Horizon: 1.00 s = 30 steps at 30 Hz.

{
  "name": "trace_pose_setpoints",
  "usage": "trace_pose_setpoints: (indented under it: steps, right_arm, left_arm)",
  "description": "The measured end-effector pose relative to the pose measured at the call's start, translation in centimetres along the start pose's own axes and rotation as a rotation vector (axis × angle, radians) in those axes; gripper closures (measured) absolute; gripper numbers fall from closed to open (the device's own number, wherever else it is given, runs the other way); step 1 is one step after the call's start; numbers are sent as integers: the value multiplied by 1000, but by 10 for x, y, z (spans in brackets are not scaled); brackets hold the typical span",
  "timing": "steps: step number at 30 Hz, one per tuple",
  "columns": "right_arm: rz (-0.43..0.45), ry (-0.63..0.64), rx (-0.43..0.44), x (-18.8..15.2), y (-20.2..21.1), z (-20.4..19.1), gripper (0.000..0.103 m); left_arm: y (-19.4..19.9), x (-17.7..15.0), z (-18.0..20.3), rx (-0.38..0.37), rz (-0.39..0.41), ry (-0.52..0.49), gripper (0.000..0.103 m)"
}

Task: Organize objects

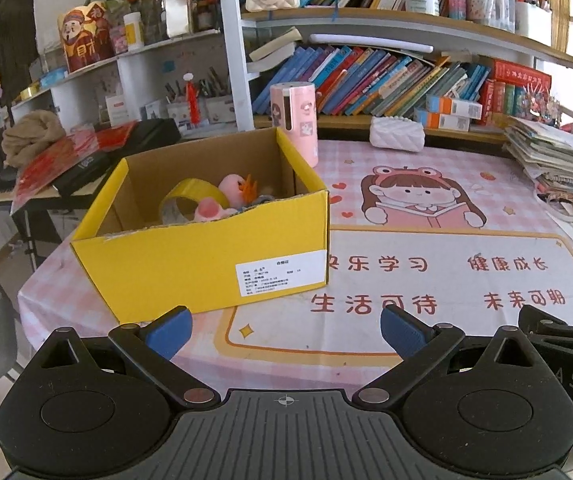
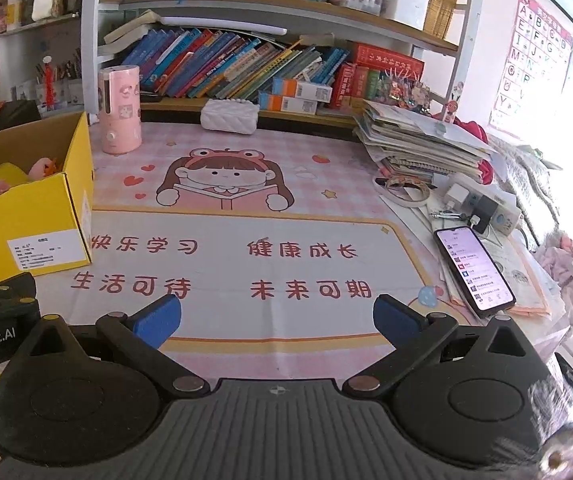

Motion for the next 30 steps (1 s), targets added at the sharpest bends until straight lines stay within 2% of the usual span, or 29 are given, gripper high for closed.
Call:
trace_pose_setpoints:
  steps: [12, 20, 30]
  right_arm:
    - [-11, -11, -15, -5, 3, 2, 0]
    - [-9, -9, -9, -7, 6, 2, 0]
    - [-19, -10, 5, -7, 5, 1, 0]
  left_arm:
    - [5, -4, 2, 17, 2, -10, 1]
    - [5, -7, 2, 57, -14, -12, 2]
    - [3, -7, 1, 57, -22, -13, 2]
Point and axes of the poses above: each gripper's, at about its wrist camera, not at the fingertips, and y roughly against the way its jaws point, z to its right, x to its top, the point moved 2 cm from there along -y, roughly the way its jaws point, and after that the axes turned 13 degrees about -z, right-handed, at the moved point
